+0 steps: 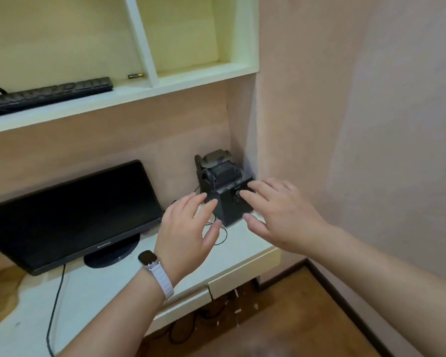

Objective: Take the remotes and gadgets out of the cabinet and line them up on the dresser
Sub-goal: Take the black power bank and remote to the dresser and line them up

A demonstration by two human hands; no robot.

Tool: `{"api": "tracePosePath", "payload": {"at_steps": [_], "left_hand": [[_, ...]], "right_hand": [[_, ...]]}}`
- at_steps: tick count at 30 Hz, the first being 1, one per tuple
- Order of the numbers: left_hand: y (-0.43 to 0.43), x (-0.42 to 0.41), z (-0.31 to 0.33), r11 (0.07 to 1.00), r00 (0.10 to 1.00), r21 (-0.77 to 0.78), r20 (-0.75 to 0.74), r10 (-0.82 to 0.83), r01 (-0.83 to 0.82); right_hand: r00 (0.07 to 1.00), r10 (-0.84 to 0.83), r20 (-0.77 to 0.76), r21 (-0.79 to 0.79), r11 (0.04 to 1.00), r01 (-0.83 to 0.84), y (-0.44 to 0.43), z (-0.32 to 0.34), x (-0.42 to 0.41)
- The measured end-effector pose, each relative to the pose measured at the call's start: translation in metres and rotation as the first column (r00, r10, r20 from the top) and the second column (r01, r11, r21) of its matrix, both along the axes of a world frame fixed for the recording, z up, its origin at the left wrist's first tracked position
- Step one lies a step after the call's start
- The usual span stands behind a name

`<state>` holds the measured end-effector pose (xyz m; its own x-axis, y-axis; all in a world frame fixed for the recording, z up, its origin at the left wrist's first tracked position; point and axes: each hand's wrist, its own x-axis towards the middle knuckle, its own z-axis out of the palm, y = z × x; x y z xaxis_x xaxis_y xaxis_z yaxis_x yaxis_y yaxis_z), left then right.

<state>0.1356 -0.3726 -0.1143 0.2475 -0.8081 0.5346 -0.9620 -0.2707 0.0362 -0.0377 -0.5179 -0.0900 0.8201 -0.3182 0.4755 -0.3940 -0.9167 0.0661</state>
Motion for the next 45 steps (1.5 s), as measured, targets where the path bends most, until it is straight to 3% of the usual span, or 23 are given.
{"api": "tracePosePath", "payload": {"at_steps": [7,17,20,28,33,39,42,45], "left_hand": [[-0.085,0.021,0.038,0.993,0.989,-0.107,0.134,0.070,-0.056],[-0.139,0.050,0.129,0.945,0.967,-0.290,0.154,0.204,-0.153],[-0.148,0.063,0.174,0.917,0.963,-0.382,0.182,0.197,-0.116],[-0.164,0.108,0.305,0.849,0.863,-0.521,0.463,0.200,0.083],[-0.175,0.136,0.379,0.886,0.779,-0.448,0.595,0.197,0.118],[-0.189,0.163,0.447,0.957,0.838,-0.289,0.531,0.125,0.040],[-0.197,0.167,0.475,0.991,0.759,-0.073,0.637,0.135,-0.115],[-0.205,0.167,0.496,0.925,0.659,0.068,0.721,0.213,-0.373]], "right_hand": [[0.984,0.142,0.109,-0.058,0.989,-0.136,-0.101,0.028,0.035],[0.939,0.296,0.176,-0.171,0.948,-0.267,-0.183,0.128,0.086],[0.916,0.313,0.250,-0.235,0.938,-0.256,-0.193,0.168,0.103],[0.820,0.369,0.437,-0.393,0.899,-0.195,-0.197,0.282,0.141],[0.819,0.355,0.450,-0.349,0.915,-0.205,-0.196,0.345,0.167],[0.887,0.297,0.353,-0.180,0.952,-0.247,-0.201,0.408,0.206],[0.942,0.273,0.194,-0.076,0.962,-0.263,-0.209,0.433,0.226],[0.970,0.241,0.037,0.022,0.970,-0.242,-0.217,0.449,0.245]]}}
